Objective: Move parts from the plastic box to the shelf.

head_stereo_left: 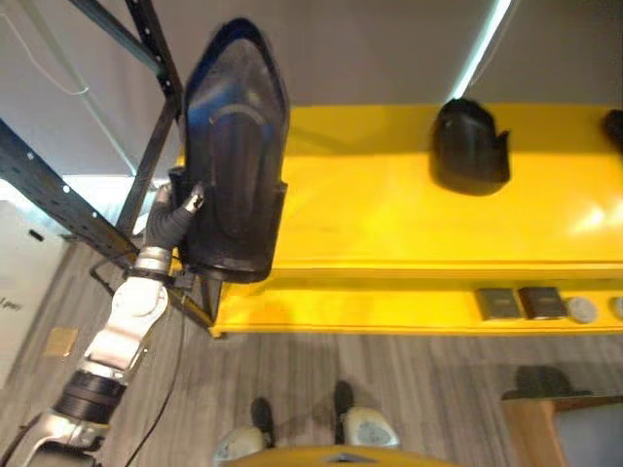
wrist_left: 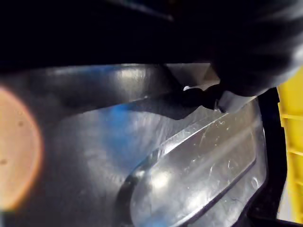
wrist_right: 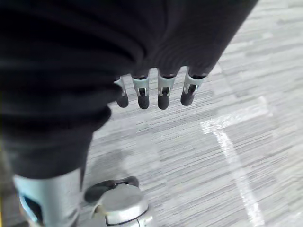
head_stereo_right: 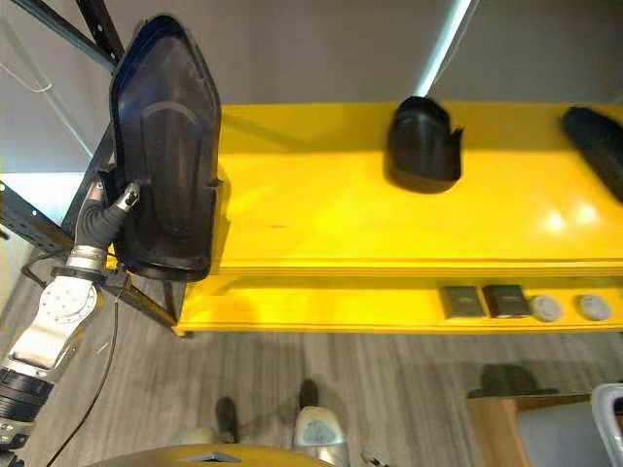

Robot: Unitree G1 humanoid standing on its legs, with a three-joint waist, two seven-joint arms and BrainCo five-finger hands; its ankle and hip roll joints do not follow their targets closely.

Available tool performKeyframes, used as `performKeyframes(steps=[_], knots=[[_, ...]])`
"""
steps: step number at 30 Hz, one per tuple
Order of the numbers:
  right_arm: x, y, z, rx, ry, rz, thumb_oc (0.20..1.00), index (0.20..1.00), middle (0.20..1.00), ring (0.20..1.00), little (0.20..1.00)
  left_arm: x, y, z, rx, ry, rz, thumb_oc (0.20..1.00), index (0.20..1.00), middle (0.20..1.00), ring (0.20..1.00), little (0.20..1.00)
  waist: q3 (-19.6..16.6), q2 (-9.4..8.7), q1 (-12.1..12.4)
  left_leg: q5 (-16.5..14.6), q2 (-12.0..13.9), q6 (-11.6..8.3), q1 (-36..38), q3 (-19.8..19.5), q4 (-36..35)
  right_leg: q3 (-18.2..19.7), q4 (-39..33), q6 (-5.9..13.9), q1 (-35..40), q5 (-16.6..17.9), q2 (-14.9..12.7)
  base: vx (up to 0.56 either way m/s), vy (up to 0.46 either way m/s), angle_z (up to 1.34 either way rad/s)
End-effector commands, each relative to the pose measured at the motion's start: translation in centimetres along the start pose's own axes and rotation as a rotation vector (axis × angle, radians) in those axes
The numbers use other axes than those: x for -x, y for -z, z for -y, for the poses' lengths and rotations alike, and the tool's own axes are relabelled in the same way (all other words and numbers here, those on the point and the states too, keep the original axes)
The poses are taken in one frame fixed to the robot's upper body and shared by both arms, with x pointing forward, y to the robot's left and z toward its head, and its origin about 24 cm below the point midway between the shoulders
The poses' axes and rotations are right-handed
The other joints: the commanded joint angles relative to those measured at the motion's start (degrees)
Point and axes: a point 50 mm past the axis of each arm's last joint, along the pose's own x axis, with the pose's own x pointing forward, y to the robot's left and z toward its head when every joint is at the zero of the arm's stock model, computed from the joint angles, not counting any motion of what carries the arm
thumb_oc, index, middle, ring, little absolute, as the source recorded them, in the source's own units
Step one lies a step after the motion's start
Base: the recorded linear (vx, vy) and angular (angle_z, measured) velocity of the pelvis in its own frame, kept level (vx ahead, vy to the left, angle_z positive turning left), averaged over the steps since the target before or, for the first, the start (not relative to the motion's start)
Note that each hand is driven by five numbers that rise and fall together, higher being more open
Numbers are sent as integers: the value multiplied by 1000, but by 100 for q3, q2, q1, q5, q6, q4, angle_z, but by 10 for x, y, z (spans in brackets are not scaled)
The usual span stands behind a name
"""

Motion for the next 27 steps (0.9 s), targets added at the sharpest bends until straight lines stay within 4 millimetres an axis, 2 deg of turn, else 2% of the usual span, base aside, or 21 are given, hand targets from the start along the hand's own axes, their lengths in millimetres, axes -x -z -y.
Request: performKeyframes(steps=[1,3,6,8,14,20,27], knots=[[0,-14,-8,53,-50,17,1000,1000,1000,1000,1000,-24,-40,-14,95,-133,197,200,200,200,200,200,-3,-79,64,-380,-190,88,-256,-222,-23,59,82,262,-171,-231,-63,-136,-56,-11],[2,-28,-8,90,-72,38,1000,1000,1000,1000,1000,-42,-37,-17,122,-175,193,200,200,200,200,200,230,-58,-54,-299,-256,91,-528,-134,-23,190,68,218,-420,-213,17,-158,-61,-6],[4,-40,-6,146,-89,57,1000,1000,1000,1000,1000,-59,-40,-25,99,-198,180,200,200,200,200,200,360,-29,-159,-267,-274,86,-608,-89,-23,298,74,181,-515,-208,82,24,-7,-10],[5,-47,-7,196,-101,70,1000,1000,1000,1000,1000,-77,-37,-35,106,-189,110,200,200,200,200,200,427,-11,-274,-239,-240,57,-638,-27,-23,381,87,163,-572,-208,112,77,2,-23],[9,-64,-6,267,-106,99,1000,1000,1000,1000,1000,-102,-20,-43,144,-165,-60,200,200,200,200,200,612,42,-488,-187,-149,-14,-683,67,-23,524,137,115,-661,-245,130,46,15,-14],[12,-77,-5,273,-104,126,1000,1000,1000,1000,1000,-112,-15,-41,140,-169,-150,200,200,200,200,200,789,94,-565,-145,-96,-66,-738,37,-23,586,168,88,-732,-274,80,9,9,-9],[13,-81,-6,263,-109,132,1000,1000,1000,1000,1000,-108,1,-31,110,-168,-257,200,200,200,200,200,860,96,-577,-113,-47,-116,-695,24,-23,534,175,58,-686,-320,54,16,-4,-1]])
